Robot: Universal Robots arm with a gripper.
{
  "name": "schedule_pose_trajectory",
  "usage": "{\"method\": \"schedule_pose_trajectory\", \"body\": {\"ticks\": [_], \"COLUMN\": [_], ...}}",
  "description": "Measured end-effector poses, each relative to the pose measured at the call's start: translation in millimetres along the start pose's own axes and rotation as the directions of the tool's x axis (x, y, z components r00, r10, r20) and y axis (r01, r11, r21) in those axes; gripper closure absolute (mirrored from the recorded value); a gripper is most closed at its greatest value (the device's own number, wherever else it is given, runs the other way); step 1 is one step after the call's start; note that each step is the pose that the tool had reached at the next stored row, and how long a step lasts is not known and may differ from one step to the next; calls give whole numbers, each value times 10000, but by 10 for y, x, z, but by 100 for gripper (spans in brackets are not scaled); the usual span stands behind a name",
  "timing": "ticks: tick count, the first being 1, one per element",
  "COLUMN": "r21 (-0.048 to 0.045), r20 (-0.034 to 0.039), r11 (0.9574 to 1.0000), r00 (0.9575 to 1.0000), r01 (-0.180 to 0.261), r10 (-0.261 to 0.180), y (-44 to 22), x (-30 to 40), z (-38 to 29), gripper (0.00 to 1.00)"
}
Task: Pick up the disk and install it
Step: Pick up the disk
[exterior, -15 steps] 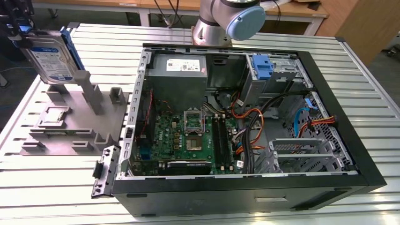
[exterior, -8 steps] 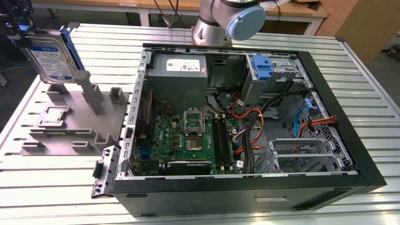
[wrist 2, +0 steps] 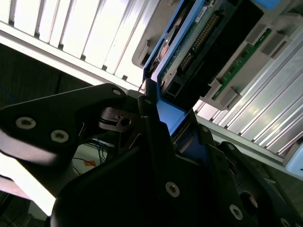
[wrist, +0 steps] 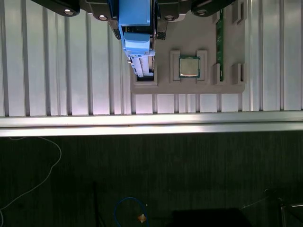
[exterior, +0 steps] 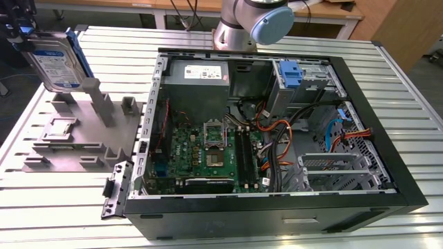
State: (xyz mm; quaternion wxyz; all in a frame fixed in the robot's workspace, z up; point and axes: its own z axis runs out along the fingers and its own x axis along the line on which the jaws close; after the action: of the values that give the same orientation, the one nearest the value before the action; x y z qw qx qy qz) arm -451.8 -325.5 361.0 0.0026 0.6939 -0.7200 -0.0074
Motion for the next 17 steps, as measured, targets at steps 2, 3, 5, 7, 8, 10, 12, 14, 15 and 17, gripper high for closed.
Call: {"method": "schedule_pose_trajectory", "body": {"ticks": [2,3,5,7,8,10,12,14,15,17], "r21": [-1,-1,0,-2,0,0,0,0,-1,-1], "r20": [0,0,0,0,0,0,0,0,0,0], "r11": [10000,10000,10000,10000,10000,10000,10000,10000,10000,10000], "r00": [10000,10000,10000,10000,10000,10000,10000,10000,10000,10000], "r01": [0,0,0,0,0,0,0,0,0,0], "r10": [0,0,0,0,0,0,0,0,0,0], "y": [0,0,0,0,0,0,0,1,1,1], "x": [0,0,0,0,0,0,0,0,0,-1], "z": [-3,-10,-17,-21,-22,-31,-34,-38,-53,-71], "gripper": [64,64,64,64,64,64,64,64,64,64]}}
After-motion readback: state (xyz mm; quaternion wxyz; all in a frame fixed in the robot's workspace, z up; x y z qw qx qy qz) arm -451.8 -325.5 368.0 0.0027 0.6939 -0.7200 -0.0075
